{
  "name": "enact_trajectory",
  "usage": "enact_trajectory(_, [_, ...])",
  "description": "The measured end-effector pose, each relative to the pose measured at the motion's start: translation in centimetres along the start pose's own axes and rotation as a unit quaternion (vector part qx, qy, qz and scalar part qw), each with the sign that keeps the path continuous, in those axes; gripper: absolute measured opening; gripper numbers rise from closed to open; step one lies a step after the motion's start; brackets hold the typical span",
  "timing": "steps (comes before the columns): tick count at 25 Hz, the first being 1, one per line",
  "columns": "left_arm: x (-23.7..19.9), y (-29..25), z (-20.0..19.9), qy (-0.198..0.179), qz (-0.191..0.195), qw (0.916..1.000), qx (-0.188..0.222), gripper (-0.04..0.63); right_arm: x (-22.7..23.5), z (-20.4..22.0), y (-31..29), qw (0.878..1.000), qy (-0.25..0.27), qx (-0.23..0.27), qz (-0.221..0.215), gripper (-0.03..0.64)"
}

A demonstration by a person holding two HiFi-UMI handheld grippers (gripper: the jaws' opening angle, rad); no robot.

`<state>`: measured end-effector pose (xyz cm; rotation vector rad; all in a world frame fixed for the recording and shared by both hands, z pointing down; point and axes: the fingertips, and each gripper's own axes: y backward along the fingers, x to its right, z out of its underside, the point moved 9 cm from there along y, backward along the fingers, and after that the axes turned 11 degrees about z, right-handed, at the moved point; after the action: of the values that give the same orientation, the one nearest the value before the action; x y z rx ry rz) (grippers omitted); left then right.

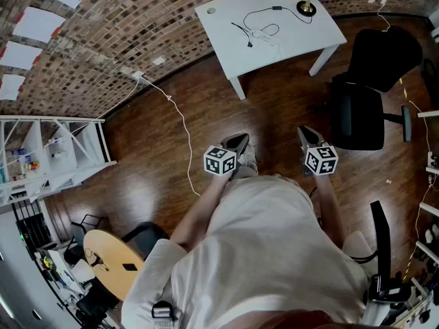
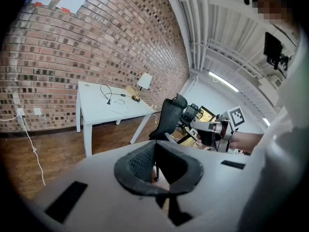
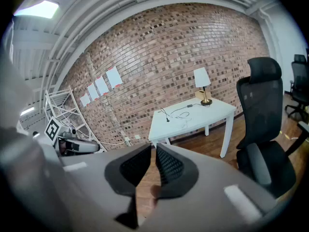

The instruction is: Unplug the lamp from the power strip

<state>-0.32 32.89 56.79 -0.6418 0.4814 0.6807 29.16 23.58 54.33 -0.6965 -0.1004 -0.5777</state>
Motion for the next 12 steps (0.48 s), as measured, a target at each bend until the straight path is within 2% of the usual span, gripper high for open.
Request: enact_trajectory(12, [-9.4,2.9,-5.8,-0.017,0.009,0.9998,0.007,0.000,-4.5,-4.0,-7.8,1.000,0.004,0.019,0.020,0.021])
